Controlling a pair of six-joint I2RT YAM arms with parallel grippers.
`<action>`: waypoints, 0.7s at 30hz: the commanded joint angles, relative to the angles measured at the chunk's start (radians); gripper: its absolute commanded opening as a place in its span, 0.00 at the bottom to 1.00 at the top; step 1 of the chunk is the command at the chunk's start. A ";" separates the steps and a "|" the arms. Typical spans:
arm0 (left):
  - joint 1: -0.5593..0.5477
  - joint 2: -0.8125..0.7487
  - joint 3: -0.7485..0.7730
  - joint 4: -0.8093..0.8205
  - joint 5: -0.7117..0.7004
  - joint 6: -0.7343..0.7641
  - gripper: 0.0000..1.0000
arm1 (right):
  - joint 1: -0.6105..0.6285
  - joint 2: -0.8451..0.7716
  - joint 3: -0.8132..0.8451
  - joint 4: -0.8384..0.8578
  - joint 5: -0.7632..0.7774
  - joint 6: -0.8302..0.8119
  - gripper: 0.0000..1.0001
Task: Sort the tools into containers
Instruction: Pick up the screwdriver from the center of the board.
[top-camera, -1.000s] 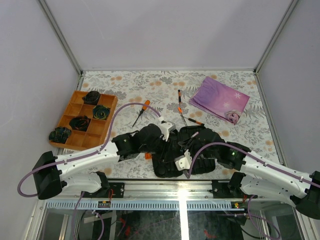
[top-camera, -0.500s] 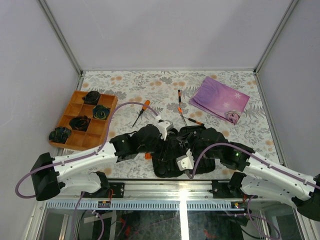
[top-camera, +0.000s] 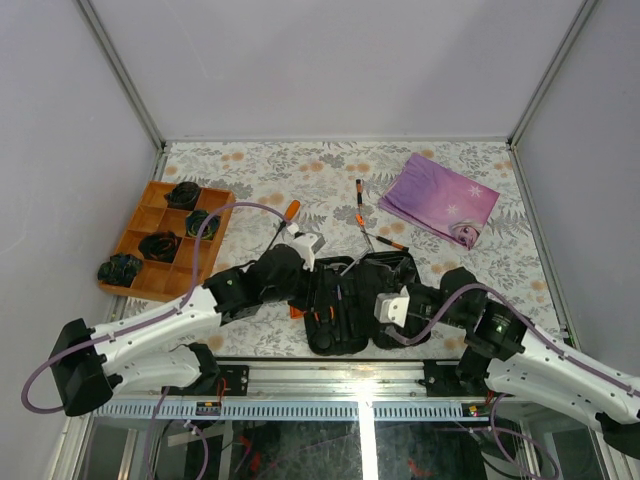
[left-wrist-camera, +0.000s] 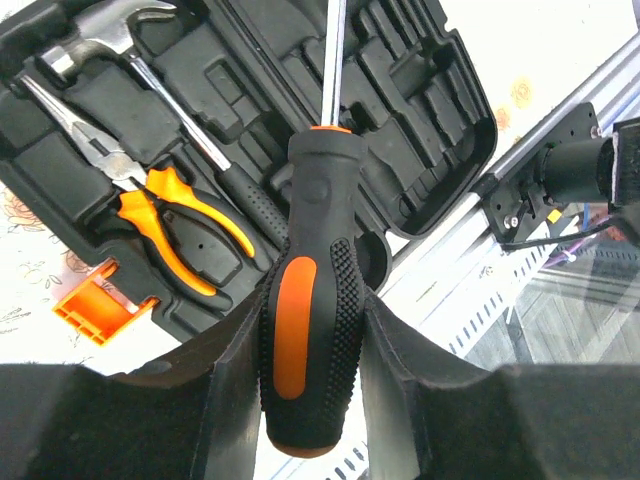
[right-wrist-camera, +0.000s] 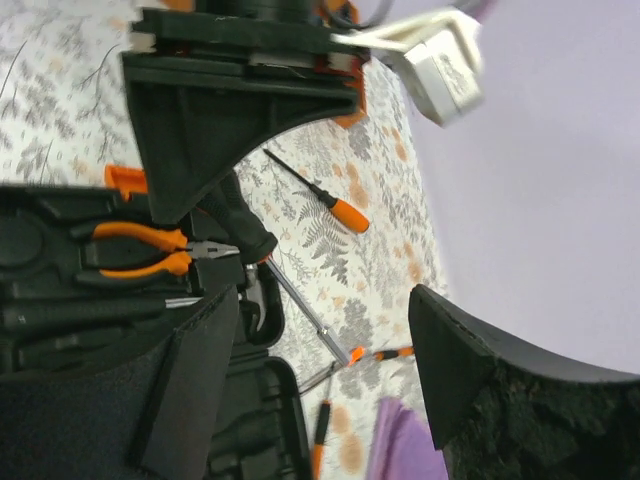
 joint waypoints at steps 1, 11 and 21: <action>0.028 -0.040 -0.016 0.050 -0.029 -0.024 0.00 | 0.005 -0.037 -0.041 0.242 0.140 0.367 0.76; 0.042 -0.079 -0.029 0.069 -0.089 -0.056 0.00 | 0.005 0.030 -0.031 0.216 0.452 0.960 0.76; 0.041 -0.106 -0.055 0.122 -0.113 -0.087 0.00 | 0.006 0.168 0.086 -0.002 0.593 1.244 0.79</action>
